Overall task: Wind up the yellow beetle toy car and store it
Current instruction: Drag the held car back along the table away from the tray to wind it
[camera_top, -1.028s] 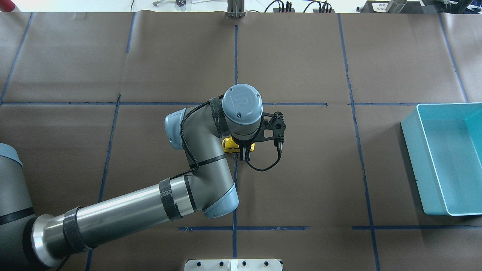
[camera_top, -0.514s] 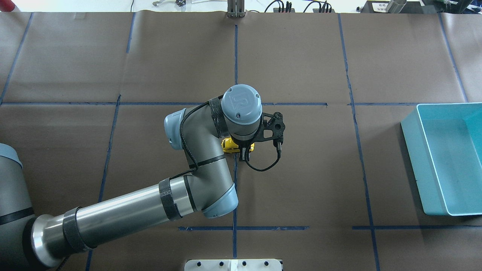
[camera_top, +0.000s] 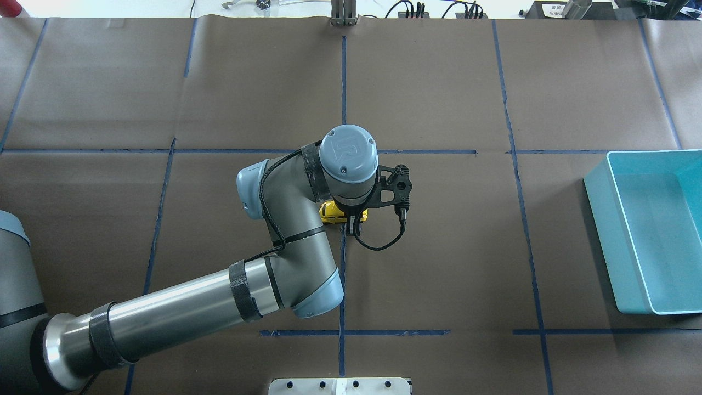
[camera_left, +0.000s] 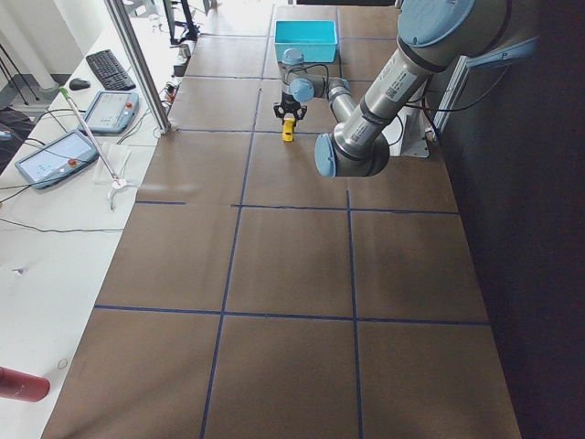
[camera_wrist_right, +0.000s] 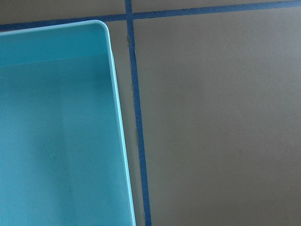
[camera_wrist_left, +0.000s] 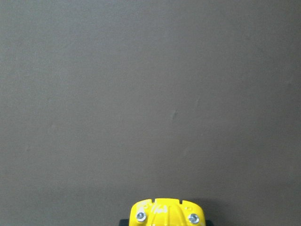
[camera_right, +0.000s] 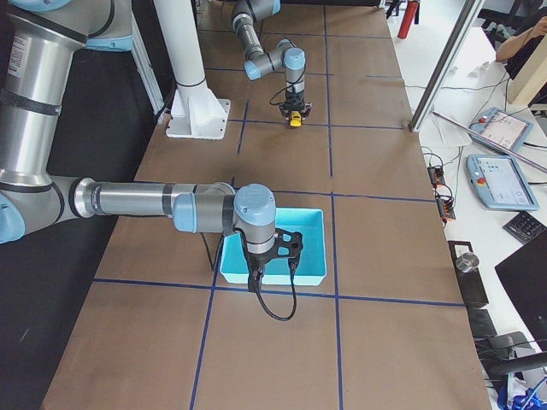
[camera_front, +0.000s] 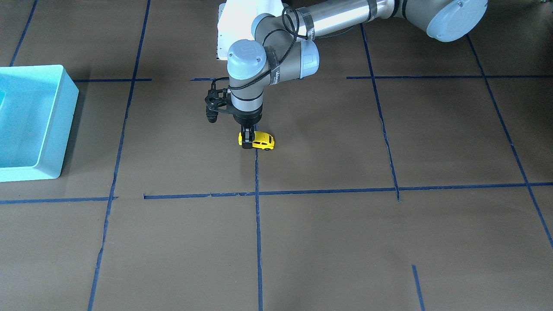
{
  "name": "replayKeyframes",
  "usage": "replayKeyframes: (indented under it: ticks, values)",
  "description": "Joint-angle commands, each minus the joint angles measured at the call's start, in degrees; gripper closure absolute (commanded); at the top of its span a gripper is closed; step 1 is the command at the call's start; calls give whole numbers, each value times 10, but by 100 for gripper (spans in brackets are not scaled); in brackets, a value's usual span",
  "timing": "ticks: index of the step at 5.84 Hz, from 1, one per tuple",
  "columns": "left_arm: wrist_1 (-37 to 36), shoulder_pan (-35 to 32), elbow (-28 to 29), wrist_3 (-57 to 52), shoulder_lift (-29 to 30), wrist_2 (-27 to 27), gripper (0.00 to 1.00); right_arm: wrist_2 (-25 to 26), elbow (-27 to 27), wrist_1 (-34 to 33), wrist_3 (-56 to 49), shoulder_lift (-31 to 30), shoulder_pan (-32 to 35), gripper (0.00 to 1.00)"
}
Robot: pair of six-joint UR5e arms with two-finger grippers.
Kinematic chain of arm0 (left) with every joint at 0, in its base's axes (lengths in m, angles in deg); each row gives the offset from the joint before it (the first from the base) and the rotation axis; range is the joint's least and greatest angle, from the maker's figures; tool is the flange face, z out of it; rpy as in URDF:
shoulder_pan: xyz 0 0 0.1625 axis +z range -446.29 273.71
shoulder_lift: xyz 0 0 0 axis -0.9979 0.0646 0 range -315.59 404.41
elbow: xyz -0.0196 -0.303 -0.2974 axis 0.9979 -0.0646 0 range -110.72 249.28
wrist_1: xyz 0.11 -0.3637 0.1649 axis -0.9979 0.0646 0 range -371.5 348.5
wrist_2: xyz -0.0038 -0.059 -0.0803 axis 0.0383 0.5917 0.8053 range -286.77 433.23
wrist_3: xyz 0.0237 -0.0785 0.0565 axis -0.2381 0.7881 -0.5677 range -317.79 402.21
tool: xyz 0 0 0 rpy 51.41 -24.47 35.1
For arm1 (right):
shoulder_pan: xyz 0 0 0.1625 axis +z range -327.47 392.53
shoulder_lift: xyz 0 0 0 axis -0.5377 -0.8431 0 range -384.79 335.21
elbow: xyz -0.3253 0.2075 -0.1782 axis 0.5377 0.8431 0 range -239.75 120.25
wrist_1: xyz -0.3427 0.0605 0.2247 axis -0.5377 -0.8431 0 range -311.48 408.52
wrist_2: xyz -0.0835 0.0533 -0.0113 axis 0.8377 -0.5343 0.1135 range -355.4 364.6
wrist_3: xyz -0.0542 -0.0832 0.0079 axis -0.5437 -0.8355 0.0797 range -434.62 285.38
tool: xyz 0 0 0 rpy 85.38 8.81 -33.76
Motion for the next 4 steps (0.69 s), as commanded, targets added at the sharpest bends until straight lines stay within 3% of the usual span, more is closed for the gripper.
replayKeyframes:
  ticks: [1,4]
  values:
    - [6,0,-2,0,-6,1,100,0,0,0,-1,0,0,0]
    - [7,-4,-12,-1,-19,1,100,0,0,1,-1,0,0,0]
